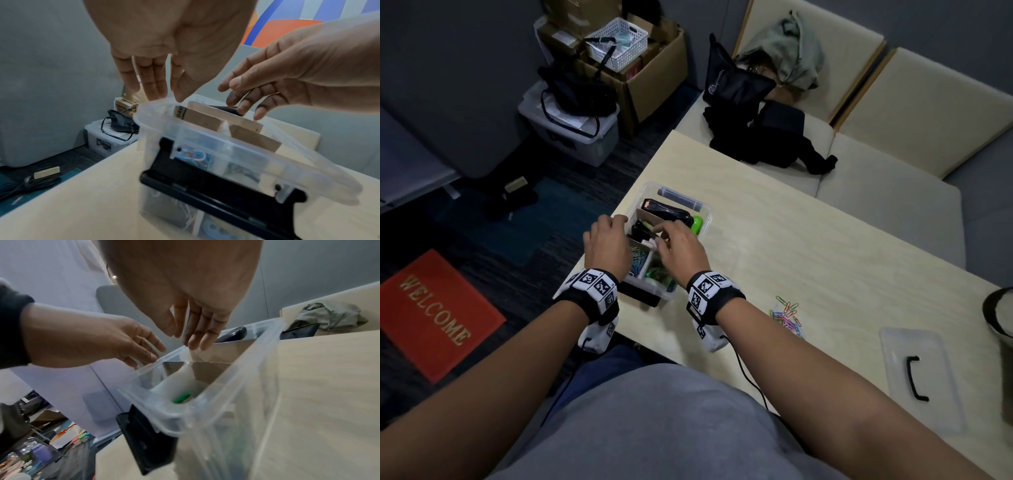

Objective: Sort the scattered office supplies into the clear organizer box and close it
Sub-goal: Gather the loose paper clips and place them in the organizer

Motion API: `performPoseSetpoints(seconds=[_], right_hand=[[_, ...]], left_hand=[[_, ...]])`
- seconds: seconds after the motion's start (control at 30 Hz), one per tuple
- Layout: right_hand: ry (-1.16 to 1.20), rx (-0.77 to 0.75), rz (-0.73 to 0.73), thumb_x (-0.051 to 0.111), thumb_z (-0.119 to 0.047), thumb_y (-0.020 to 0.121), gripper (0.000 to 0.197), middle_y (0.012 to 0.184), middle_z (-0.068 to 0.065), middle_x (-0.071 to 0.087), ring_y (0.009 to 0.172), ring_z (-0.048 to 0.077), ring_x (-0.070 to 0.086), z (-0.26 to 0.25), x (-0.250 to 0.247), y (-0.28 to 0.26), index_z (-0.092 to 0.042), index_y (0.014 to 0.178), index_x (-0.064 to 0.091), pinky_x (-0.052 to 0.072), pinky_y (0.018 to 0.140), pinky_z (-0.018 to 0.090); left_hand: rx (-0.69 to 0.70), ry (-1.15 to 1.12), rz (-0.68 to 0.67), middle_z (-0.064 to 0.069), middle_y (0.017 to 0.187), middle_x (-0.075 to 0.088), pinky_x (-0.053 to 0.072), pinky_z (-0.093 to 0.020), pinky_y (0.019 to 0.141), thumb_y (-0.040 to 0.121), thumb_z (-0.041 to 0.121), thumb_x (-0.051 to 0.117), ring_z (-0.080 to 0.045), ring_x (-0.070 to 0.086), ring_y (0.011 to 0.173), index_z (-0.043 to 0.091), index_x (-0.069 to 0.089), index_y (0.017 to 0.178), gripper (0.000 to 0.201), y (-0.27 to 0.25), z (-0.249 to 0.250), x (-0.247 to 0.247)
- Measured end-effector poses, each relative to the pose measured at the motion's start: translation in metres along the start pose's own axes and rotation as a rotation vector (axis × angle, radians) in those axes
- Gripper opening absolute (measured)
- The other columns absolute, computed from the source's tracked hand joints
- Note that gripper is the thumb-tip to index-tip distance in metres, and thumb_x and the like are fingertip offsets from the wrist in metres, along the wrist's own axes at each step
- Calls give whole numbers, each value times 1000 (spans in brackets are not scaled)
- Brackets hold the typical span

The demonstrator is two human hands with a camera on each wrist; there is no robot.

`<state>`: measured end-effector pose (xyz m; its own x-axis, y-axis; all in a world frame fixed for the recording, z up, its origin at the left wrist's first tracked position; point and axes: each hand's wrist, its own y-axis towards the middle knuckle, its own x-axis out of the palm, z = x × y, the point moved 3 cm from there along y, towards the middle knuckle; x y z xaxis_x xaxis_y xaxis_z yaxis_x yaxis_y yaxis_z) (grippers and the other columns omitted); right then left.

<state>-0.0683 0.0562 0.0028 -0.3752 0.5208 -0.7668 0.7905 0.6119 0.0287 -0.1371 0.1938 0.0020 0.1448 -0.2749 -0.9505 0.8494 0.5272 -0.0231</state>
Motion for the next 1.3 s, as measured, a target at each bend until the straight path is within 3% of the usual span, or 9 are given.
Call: performPoseSetpoints(seconds=[0.23, 0.4, 0.63, 0.83, 1.0, 1.3], right_hand=[[-40, 71, 97, 52, -18, 95, 25, 112, 3, 55, 106, 21, 53, 63, -36, -34, -16, 119, 60, 48, 84, 35], [-62, 188, 100, 52, -19, 94, 24, 111, 2, 56, 101, 21, 57, 114, -53, -69, -20, 117, 60, 50, 84, 35], [-100, 371, 30, 51, -21, 94, 22, 109, 1, 56, 99, 22, 59, 173, -73, -129, -21, 114, 59, 51, 82, 40], [-146, 517, -33, 48, -23, 96, 21, 113, 1, 56, 103, 22, 57, 211, -85, -181, -21, 113, 60, 49, 83, 36], [-162, 603, -85, 51, -23, 95, 17, 109, 0, 57, 98, 20, 58, 245, -98, -229, -22, 109, 60, 48, 78, 33], [-167, 718, -274, 70, -24, 85, 22, 101, 1, 57, 88, 23, 57, 288, -112, -302, -19, 101, 55, 43, 71, 31]], left_hand=[[166, -79, -17, -12, 117, 52, 37, -46, 92, 85, 8, 59, -35, 50, 107, 15, 54, 124, 40, -5, 63, 5], [339, -65, -93, -12, 116, 53, 39, -46, 88, 85, 16, 64, -36, 53, 105, 14, 54, 127, 43, -14, 114, 23], [529, -41, -365, -7, 131, 51, 42, -42, 94, 86, 24, 67, -28, 54, 117, 16, 40, 141, 61, -41, 176, 69], [631, 89, -545, -7, 136, 48, 43, -41, 94, 87, 31, 68, -28, 53, 119, 17, 39, 143, 64, -69, 204, 111], [670, 188, -657, -8, 135, 48, 44, -39, 92, 88, 35, 68, -29, 54, 117, 14, 40, 140, 63, -92, 221, 142], [598, 275, -800, -12, 118, 49, 46, -36, 72, 73, 44, 81, -31, 59, 98, 8, 37, 125, 78, -117, 231, 184]])
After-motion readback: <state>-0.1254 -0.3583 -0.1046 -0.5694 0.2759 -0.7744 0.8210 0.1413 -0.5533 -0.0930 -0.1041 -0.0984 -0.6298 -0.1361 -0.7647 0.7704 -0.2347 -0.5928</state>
